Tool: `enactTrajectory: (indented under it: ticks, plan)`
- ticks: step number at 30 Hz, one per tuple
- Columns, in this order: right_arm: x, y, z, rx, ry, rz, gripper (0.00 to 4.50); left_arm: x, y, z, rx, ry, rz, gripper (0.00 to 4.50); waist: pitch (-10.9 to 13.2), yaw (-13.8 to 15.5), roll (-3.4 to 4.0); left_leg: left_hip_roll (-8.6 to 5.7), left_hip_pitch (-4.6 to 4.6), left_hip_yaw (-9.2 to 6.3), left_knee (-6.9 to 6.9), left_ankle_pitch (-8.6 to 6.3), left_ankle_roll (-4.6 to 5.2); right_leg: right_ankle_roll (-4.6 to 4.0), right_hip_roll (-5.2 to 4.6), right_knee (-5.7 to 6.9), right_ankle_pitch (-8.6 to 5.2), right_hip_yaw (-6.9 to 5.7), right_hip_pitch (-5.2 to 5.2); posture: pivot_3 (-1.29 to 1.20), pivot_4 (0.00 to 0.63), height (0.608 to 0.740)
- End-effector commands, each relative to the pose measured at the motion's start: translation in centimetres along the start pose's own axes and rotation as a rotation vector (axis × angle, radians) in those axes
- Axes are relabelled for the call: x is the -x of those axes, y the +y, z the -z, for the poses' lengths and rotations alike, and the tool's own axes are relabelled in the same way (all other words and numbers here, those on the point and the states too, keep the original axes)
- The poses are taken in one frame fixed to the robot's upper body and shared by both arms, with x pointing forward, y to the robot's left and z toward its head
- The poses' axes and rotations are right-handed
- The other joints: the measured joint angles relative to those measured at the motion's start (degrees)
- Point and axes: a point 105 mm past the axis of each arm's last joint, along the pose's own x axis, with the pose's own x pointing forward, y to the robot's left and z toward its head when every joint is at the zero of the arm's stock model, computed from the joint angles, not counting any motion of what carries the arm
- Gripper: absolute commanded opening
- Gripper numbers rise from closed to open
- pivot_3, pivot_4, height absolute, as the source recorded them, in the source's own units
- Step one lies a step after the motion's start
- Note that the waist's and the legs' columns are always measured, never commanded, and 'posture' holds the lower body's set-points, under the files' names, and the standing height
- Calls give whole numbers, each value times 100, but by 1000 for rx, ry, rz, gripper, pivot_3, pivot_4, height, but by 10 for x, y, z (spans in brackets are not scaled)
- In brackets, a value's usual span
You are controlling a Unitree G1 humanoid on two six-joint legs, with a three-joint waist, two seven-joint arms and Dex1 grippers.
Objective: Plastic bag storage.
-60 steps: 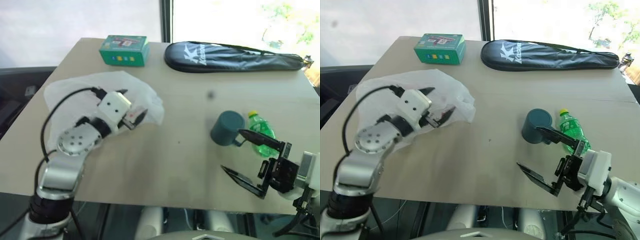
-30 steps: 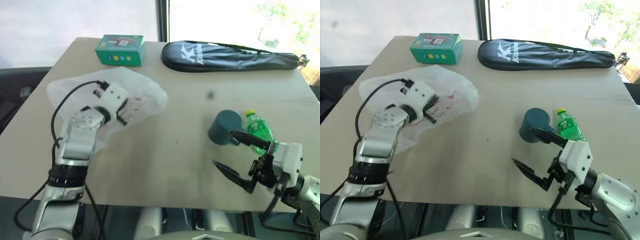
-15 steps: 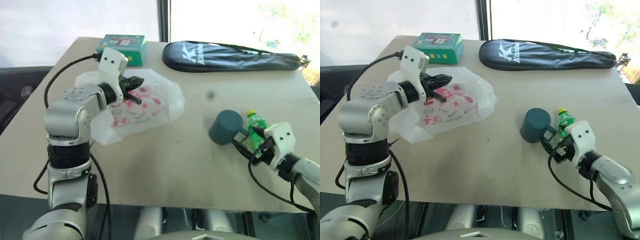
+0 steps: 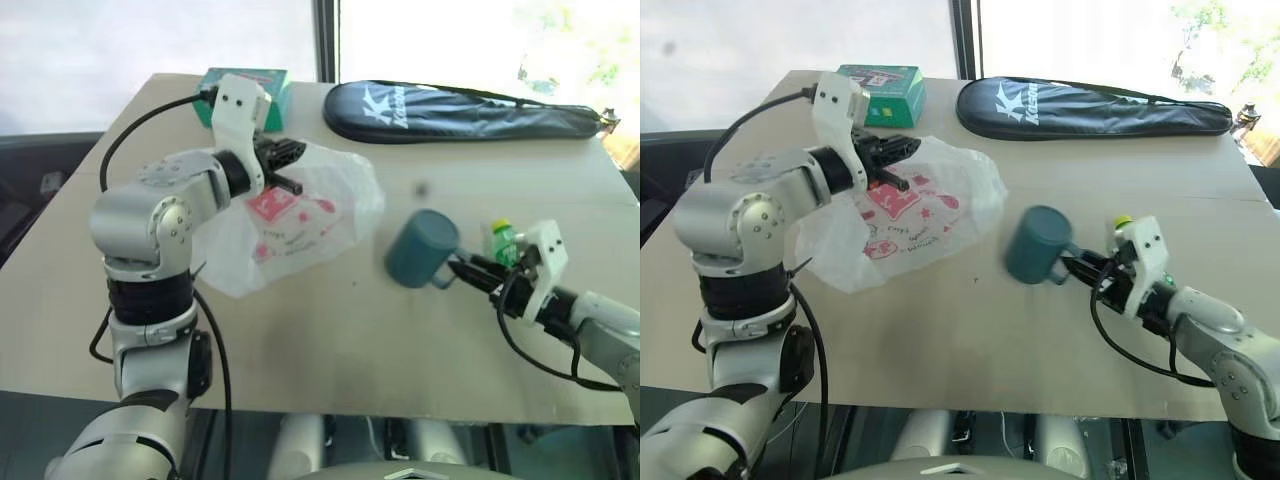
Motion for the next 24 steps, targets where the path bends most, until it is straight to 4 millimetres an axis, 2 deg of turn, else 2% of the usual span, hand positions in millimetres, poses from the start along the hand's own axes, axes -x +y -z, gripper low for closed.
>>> enactTrajectory:
  ticks: [1, 4, 7, 12, 13, 16, 20, 23, 24]
  plan:
    - [-30, 22, -9, -9, 18, -125, 375, -3, -3, -15, -14, -47, 25, 0, 1, -12, -2, 0, 1, 0, 0, 0, 0, 0, 0, 0, 0, -1, 0, 0, 150, 740]
    - [-65, 25, -19, -22, 14, -151, 375, -7, -10, -19, -25, -50, 63, 0, 4, -44, -4, -1, 0, 3, 0, 0, 0, -1, 0, 5, 1, 2, -6, 0, 150, 740]
    - [-102, 10, -23, -43, 15, -79, 375, -4, -18, -27, -24, -70, 119, 0, 5, -40, -5, -4, -11, 2, 1, 1, 0, -1, -2, 7, 1, -2, -16, 0, 150, 740]
    - [-137, -20, -22, -112, -4, 68, 375, 8, -32, -34, 2, -101, 218, 0, 5, -42, -6, -10, -46, 3, 2, 1, 0, 0, -6, -3, 1, -6, -41, 0, 150, 740]
    - [-142, -20, -20, -125, 0, 66, 375, 11, -33, -34, 3, -104, 223, 0, 6, -40, -5, -9, -72, 1, 7, 2, 0, 0, -6, 0, 1, -8, -65, 0, 150, 740]
    - [-165, -17, -25, -169, -28, 52, 375, 12, -35, -28, 17, -92, 217, 0, 6, -104, -5, -9, -86, 3, 8, 3, 0, 0, -5, 4, 2, -7, -81, 0, 150, 740]
    - [-205, 13, -40, -164, -63, -56, 375, 9, -34, -18, 24, -82, 180, 0, 8, -187, -1, -5, -76, 7, 6, 8, -9, -1, 2, 16, 2, 1, -84, 0, 150, 740]
    - [-230, 25, -40, -141, -61, -90, 375, 11, -27, -20, 12, -109, 126, 0, 8, -207, 0, -3, -82, 7, 2, 13, -17, -2, 6, 25, 2, 2, -98, 0, 150, 740]
    - [-234, 26, -39, -137, -60, -91, 1378, 12, -25, -22, -5, -122, 112, 0, 8, -203, -1, -3, -84, 7, 0, 13, -17, -2, 5, 25, 2, 2, -100, 0, 150, 740]
